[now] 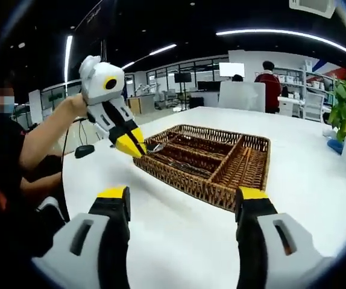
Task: Arrange the knives, forks, and spoons in their matching storage slots by inserting each utensil handle-first until every utensil is classified and aligned in the correct compartment
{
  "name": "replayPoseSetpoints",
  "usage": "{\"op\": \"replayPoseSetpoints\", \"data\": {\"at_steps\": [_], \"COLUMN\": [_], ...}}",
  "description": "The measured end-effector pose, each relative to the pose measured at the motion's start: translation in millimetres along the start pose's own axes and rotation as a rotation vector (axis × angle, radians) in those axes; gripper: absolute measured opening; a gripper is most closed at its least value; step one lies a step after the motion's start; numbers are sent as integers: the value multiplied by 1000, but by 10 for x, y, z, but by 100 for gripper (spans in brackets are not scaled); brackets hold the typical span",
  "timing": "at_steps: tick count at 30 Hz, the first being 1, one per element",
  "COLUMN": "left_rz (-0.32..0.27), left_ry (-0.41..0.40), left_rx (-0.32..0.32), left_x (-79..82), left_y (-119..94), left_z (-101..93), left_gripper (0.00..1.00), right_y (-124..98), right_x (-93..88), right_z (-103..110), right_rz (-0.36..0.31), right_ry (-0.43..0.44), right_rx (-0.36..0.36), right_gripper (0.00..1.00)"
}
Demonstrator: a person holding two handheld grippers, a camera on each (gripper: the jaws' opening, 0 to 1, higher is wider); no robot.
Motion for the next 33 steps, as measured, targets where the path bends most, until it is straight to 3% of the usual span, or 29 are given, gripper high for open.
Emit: {"op": "replayPoseSetpoints", "data": {"at_steps": [4,9,14,18,20,27,33], "left_rz": [-9,21,41,52,90,135,193], "left_ry": [11,59,105,118,134,172,187], "left_rx": [-21,-23,-22,-35,-30,-3,56], "left_x": [85,107,111,157,159,86,-125], "left_y": [-67,-28,19,64,142,290,462], "left_z": [193,431,561,689,854,1094,1392], "left_gripper": [2,2,2,2,2,2,2], "right_y": [1,57,89,101,108,133,145], "right_x": [11,11,-10,-23,-28,-45,-64], "right_z": [-21,-40,-61,-59,-50,1,-4], "right_rz": [10,28,40,50,53,54,63], "right_ry": [-4,-2,0,2,2,-6,-13], "right_rx": [-17,-52,-64,-66,-63,-46,-51], "right_gripper": [81,91,100,100,100,100,100]}}
Point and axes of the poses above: the point that each gripper's makers call its tool centre point, and the gripper's own axes: y roughly forward along the fingers, z roughly to its left, x roughly out of its top, the point moved 2 cm from there along -y, roughly backward along the fingers, and after that the axes turned 5 degrees about -y, right-handed, at the moved point
